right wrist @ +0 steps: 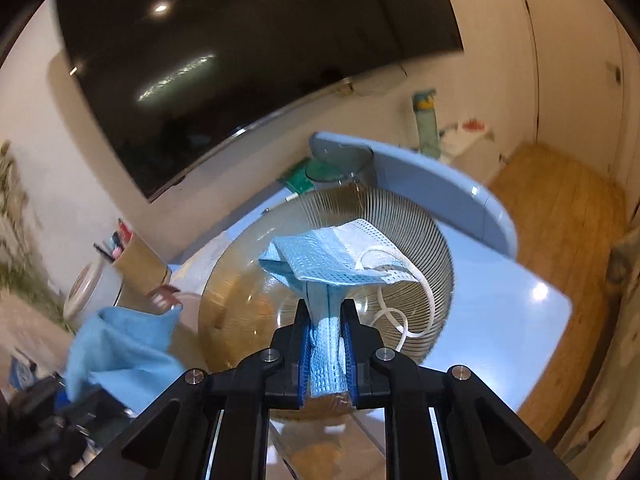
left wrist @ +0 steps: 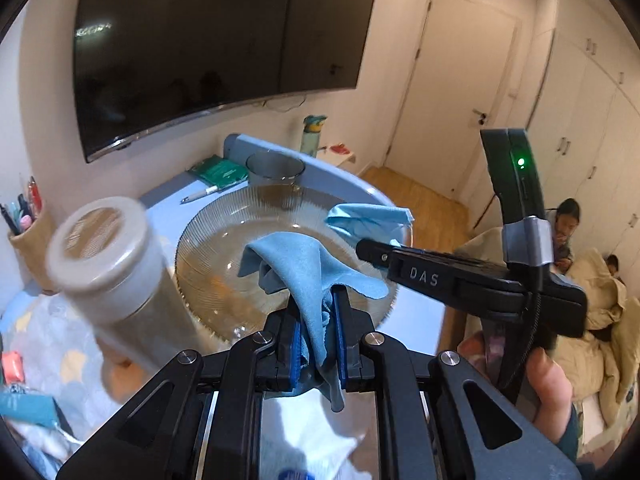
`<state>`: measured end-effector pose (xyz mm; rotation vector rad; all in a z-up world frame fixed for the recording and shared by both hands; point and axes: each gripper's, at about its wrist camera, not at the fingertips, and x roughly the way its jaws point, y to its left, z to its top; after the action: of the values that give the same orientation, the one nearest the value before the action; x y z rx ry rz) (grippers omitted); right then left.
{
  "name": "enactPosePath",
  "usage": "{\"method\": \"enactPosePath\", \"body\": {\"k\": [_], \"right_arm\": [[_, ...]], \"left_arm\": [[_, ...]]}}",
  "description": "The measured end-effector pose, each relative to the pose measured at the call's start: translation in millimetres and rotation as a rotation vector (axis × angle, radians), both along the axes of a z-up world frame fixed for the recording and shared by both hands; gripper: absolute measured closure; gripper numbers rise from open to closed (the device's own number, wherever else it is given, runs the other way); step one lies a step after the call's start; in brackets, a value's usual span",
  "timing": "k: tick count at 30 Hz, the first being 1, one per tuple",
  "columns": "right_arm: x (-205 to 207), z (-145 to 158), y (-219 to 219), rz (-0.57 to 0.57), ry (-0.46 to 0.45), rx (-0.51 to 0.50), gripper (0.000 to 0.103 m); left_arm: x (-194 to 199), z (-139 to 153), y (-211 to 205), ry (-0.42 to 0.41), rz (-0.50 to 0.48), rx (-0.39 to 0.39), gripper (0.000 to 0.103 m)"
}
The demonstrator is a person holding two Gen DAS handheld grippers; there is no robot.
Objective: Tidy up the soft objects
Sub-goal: 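Carry the cloth and mask to the glass bowl and open both grippers, then return both grippers to the bed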
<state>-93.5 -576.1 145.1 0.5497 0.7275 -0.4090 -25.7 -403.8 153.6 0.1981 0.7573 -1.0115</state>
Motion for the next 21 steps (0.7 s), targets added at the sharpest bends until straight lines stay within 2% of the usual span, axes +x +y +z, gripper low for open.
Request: {"method": "enactPosePath", "body": {"k": [2, 3, 4, 6, 7, 9, 13, 16, 21], "right_arm": [[9, -8, -9, -0.007, 0.030, 0.041, 0.087], [13, -11, -13, -0.001, 0.039, 0.061, 0.084], [16, -14, -15, 0.002, 0.046, 0.077, 0.081], [15, -18, -20, -0.007, 0.052, 0.094, 0.064], [11, -18, -22, -0.013, 0.041, 0.097, 0.062], [4, -18, -26, -0.012, 0.014, 0.102, 0.058], [-14, -11, -25, -0.007, -0.024, 0.116, 0.058], [-24, -2, -16, 0.009, -0.044, 0.095, 0.058], [-43, 11, 11, 0.048, -0.062, 0.063, 0.057]], "left_arm": [[7, -4, -12, -0.002, 0.018, 0.008, 0.088], [8, -7, -19, -0.022, 0.038, 0.026, 0.070], [11, -8, -24, -0.041, 0.039, 0.033, 0.061], [9, -6, -25, -0.098, 0.068, 0.040, 0.037], [10, -5, -26, -0.111, 0.074, 0.034, 0.034], [9, -1, -19, -0.082, 0.042, -0.004, 0.021], [0, 10, -2, -0.025, 0.009, -0.066, 0.021], [-10, 20, 14, -0.031, -0.001, -0.085, 0.021], [-28, 48, 73, -0.071, 0.012, -0.130, 0.021]]}}
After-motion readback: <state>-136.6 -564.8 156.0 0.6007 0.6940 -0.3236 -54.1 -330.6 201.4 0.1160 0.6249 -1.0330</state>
